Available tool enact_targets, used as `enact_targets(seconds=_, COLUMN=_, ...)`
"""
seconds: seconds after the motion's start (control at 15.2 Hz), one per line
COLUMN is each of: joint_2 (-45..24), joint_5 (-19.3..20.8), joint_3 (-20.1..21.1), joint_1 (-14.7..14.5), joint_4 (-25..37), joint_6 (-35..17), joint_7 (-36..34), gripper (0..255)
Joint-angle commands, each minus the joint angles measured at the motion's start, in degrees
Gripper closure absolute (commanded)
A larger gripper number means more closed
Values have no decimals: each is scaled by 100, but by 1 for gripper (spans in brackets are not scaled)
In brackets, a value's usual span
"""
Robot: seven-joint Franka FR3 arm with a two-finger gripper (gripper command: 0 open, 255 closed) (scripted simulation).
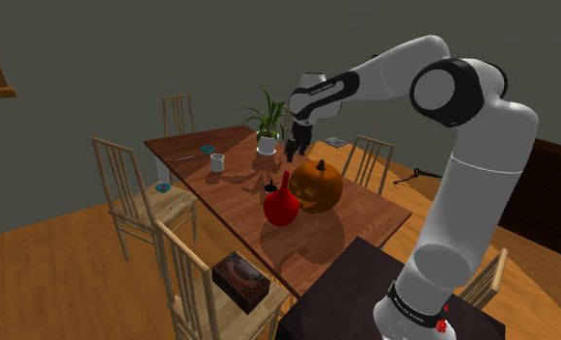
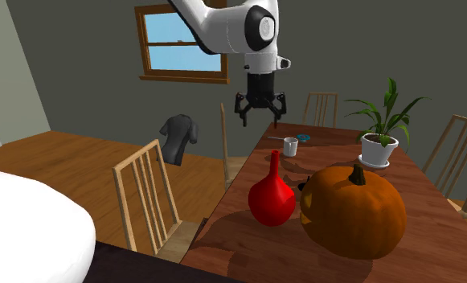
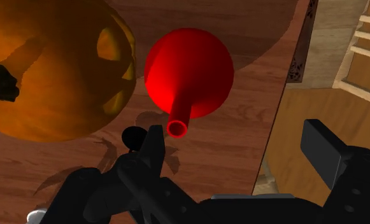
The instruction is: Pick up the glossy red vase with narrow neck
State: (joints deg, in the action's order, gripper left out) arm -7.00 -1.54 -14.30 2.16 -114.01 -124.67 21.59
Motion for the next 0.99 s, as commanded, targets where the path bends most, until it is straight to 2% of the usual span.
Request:
enact_targets(seconds=0.0, joint_2=-496, joint_5=-183, joint_3=-18, joint_1=88, joint_4=352, joint_6=-46, joint_7=222, gripper=0)
enact_targets(seconds=0.53, joint_2=-2343, joint_5=-697, joint_3=116, joint_1=531, joint_4=1969, joint_6=94, joint_7=801, gripper=0)
enact_targets(seconds=0.92, joint_2=-2585, joint_5=-764, joint_3=162, joint_1=559, joint_4=1864, joint_6=-249, joint_7=844, gripper=0)
